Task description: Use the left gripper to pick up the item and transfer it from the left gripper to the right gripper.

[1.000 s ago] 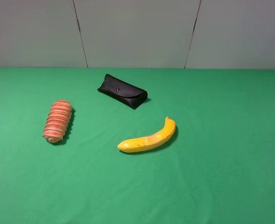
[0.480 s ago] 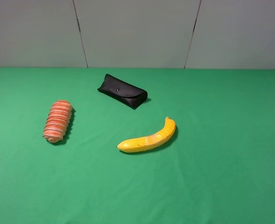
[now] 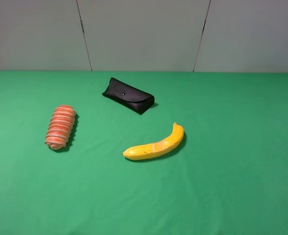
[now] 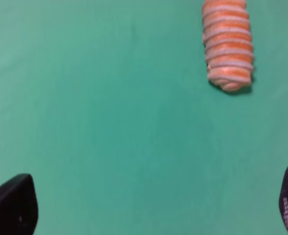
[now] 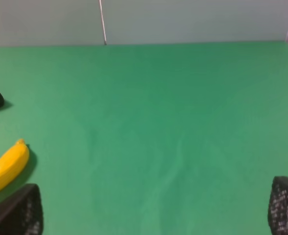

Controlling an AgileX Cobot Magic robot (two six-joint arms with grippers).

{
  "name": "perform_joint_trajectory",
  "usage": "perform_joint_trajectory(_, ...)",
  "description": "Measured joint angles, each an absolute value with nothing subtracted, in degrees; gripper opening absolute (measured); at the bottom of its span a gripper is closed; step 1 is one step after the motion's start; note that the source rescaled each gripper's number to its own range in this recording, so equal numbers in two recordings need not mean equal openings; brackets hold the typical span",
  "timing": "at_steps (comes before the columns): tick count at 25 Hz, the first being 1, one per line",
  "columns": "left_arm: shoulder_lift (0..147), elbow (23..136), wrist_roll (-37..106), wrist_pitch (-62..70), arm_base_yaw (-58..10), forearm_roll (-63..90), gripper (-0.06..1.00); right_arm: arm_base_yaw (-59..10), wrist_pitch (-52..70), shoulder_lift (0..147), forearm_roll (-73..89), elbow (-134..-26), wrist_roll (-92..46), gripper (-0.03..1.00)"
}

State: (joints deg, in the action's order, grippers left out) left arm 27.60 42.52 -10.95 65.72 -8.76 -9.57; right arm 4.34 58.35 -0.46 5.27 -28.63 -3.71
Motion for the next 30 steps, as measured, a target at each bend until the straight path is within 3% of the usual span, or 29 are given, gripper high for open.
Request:
perform_joint_trajectory(20, 72.11, 44.41, -9.92, 43.67, -8.93, -3.91, 1.00, 4.34, 58.35, -0.46, 5.27, -28.63, -3.71, 1.00)
perform_joint_trajectory(30, 92.45, 46.57, -13.48, 31.77, -14.03, -3.30, 1.00, 4.34, 58.35, -0.46, 5.27, -28.63, -3.71, 1.00)
